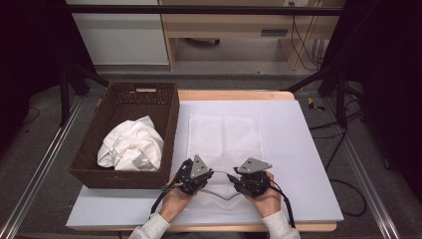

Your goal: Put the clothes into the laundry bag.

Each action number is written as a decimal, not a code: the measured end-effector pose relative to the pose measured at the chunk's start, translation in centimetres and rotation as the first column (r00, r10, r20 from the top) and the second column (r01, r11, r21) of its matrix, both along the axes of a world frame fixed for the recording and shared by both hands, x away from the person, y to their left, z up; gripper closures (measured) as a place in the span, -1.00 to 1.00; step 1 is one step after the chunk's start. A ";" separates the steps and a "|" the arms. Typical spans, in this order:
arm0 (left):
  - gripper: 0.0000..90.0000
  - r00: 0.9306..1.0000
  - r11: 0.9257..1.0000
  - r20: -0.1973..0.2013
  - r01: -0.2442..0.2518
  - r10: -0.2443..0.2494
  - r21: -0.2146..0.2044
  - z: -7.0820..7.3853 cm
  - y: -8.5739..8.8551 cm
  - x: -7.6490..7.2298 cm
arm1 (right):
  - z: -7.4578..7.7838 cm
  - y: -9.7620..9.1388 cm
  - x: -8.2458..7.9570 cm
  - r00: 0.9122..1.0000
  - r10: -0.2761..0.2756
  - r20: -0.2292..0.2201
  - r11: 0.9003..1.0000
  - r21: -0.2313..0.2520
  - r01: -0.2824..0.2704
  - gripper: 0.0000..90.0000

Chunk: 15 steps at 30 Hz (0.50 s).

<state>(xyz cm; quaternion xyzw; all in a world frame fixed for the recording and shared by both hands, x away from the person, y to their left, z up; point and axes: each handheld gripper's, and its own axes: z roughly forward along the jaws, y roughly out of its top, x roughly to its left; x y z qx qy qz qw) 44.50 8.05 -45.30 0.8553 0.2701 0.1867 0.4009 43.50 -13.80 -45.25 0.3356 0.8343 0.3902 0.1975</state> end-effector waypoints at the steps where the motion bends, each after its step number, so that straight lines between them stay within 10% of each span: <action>1: 0.92 1.000 1.000 -0.001 0.000 0.000 -0.005 0.1 0.0 -0.1 | 0.0 0.0 0.0 1.000 0.000 0.000 1.000 0.000 0.000 0.43; 6: 0.92 1.000 1.000 -0.026 0.000 0.000 -0.028 0.1 0.1 0.1 | -0.6 0.6 0.4 1.000 -0.008 -0.028 0.998 -0.057 0.006 0.36; 10: 0.87 0.999 0.999 -0.033 0.005 -0.006 -0.038 0.0 0.3 0.0 | -0.6 0.6 0.4 1.000 -0.003 -0.025 0.998 -0.067 0.001 0.84; 15: 0.40 1.000 0.999 -0.018 0.014 -0.015 -0.037 0.7 1.3 -1.7 | -0.4 0.4 0.7 0.998 -0.025 -0.051 0.999 -0.027 0.024 0.97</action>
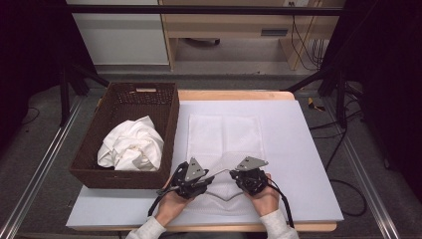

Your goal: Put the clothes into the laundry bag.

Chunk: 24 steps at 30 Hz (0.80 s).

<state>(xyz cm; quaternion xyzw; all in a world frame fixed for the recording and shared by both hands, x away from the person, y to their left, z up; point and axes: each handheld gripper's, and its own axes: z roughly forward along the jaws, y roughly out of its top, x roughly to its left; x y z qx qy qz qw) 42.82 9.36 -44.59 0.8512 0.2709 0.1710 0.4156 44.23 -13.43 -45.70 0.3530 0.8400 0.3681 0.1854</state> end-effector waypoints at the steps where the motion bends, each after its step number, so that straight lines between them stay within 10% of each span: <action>1: 0.33 1.000 1.000 0.008 -0.003 0.003 -0.004 0.3 0.4 -0.6 | 0.0 -0.2 0.1 1.000 -0.001 -0.002 1.000 0.016 0.001 0.97; 4: 0.37 1.000 0.999 0.010 0.017 -0.016 -0.047 0.9 1.7 -2.3 | 0.0 -0.5 0.4 1.000 -0.022 -0.015 0.996 0.091 0.023 0.98; 12: 0.98 0.994 0.998 -0.096 0.061 -0.059 0.018 -2.2 1.6 -3.3 | 1.2 -0.6 0.2 0.996 -0.057 0.068 0.984 0.171 0.045 0.98; 24: 0.98 0.995 0.998 -0.094 0.044 -0.039 0.046 -3.7 1.1 -3.8 | 3.6 -1.2 0.1 0.985 -0.063 0.160 0.967 0.255 0.020 0.98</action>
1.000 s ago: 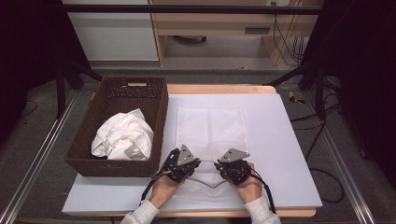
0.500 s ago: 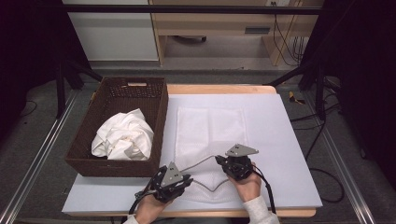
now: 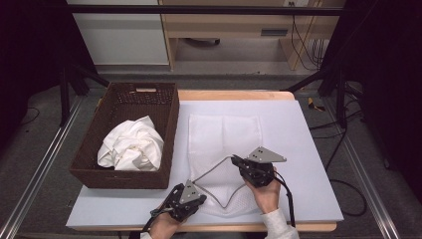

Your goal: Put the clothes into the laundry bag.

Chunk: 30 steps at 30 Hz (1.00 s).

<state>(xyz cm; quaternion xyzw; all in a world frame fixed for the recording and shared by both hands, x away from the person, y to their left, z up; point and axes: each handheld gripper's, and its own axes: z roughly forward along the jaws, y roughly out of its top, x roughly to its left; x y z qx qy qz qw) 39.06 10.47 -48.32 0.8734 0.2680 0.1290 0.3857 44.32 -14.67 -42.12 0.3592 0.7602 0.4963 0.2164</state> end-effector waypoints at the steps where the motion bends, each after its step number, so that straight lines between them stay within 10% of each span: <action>1: 0.98 1.000 1.000 0.000 -0.001 0.001 0.000 0.0 0.0 0.0 | 0.4 -0.1 0.0 1.000 -0.003 0.014 1.000 0.008 0.003 0.98; 9: 0.83 1.000 0.999 0.021 -0.020 0.021 -0.029 0.3 0.3 -0.1 | 0.8 -0.3 -0.2 0.999 -0.009 0.031 1.000 0.028 0.008 0.98; 17: -0.05 0.993 0.990 0.083 -0.071 0.081 -0.121 3.7 1.9 -0.5 | 0.0 -0.4 0.0 1.000 -0.022 0.000 1.000 -0.002 0.022 0.98; 30: -0.58 0.947 0.941 0.178 -0.218 0.268 -0.257 10.3 7.4 -0.5 | -0.3 -0.6 0.1 0.999 -0.030 -0.014 1.000 -0.010 0.029 0.98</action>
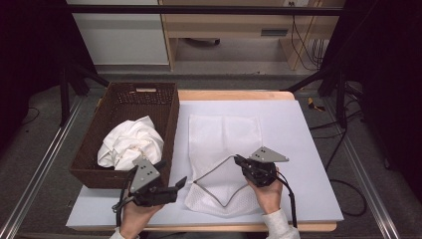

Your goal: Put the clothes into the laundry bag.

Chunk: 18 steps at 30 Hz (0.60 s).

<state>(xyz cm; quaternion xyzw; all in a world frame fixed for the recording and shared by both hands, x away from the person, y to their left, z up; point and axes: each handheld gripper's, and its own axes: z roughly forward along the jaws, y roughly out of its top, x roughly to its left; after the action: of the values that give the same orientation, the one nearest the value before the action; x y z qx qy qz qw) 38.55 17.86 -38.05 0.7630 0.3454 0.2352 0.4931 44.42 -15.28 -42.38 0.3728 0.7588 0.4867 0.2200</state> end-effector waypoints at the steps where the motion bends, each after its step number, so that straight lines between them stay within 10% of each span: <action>1: -0.59 1.000 1.000 0.009 -0.011 0.011 0.002 0.5 0.6 0.2 | 0.0 0.0 0.0 1.000 0.000 0.001 1.000 -0.002 0.000 0.98; 10: -0.64 0.993 0.993 0.070 -0.103 0.099 0.051 4.4 4.7 2.7 | 0.2 -0.1 -0.1 1.000 -0.002 0.000 1.000 0.000 0.002 0.98; 18: -0.65 0.975 0.965 0.131 -0.201 0.180 0.170 6.8 8.1 6.2 | 0.2 -0.3 0.0 1.000 0.000 -0.012 1.000 -0.005 0.000 0.98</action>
<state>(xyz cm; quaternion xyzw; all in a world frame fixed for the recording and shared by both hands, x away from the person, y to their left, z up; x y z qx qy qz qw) 44.73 25.96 -31.23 0.7533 0.3655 0.3555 0.4153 44.40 -15.55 -42.14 0.3752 0.7612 0.4826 0.2163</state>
